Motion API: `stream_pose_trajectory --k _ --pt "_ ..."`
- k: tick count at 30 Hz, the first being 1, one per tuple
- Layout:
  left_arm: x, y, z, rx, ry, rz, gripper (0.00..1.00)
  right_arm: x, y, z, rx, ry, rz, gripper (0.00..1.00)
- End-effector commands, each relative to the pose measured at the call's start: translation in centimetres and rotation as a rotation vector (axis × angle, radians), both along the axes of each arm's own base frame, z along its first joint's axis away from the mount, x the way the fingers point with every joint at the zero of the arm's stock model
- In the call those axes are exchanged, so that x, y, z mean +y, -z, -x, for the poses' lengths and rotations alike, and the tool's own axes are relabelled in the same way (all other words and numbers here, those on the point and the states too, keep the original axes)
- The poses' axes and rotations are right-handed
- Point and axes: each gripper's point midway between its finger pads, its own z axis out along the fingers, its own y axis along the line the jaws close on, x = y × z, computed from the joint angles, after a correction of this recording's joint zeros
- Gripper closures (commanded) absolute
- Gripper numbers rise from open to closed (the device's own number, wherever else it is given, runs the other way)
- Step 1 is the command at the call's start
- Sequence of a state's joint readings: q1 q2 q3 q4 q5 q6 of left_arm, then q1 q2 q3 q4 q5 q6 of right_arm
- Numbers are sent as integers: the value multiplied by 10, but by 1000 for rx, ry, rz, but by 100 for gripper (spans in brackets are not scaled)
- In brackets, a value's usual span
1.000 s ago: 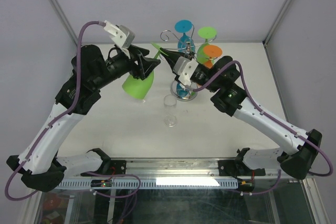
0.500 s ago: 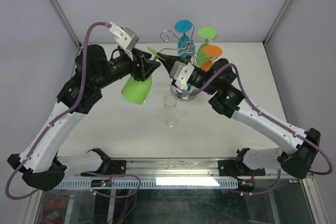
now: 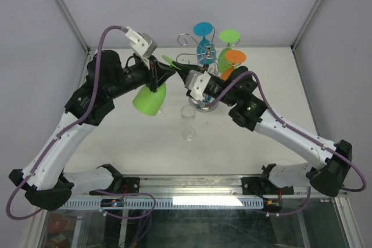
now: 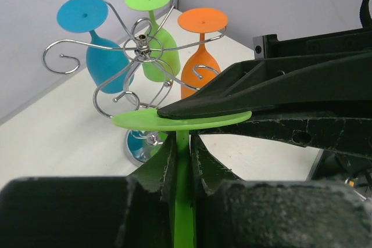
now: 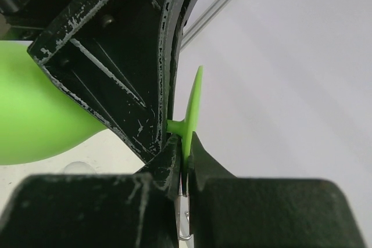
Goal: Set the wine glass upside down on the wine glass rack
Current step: Turn the wine glass upside down at the wine rack.
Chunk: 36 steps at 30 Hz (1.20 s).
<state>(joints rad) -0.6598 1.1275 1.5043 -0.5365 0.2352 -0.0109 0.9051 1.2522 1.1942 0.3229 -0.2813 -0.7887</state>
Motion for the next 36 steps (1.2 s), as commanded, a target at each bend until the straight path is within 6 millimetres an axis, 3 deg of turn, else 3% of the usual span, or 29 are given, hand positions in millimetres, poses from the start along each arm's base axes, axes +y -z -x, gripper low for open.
stream_pose_trajectory --k 1,13,15,23,28,29,32,36 --pt "4 -3 0 -25 -10 -1 99 -2 -23 7 -50 -17 -66 100" --pt "10 -2 -3 -29 -53 8 100 -2 -28 7 -56 -17 -74 100" --pt "10 -4 -3 -32 -54 13 100 -22 -41 -15 -187 172 -24 100" --pt "11 -6 -3 -35 -59 27 100 -26 -54 -7 45 105 -184 100" --pt "10 -5 -3 -34 -57 25 100 -26 -55 -2 31 87 -175 100" --pt "9 -4 -4 -32 -56 25 98 -27 -56 -5 16 103 -169 100" --pt "8 -5 -2 -29 -48 28 76 -28 -52 -12 -68 154 -104 100" --pt "9 -5 -1 -29 -46 30 61 -30 -50 -19 -240 227 -32 100"
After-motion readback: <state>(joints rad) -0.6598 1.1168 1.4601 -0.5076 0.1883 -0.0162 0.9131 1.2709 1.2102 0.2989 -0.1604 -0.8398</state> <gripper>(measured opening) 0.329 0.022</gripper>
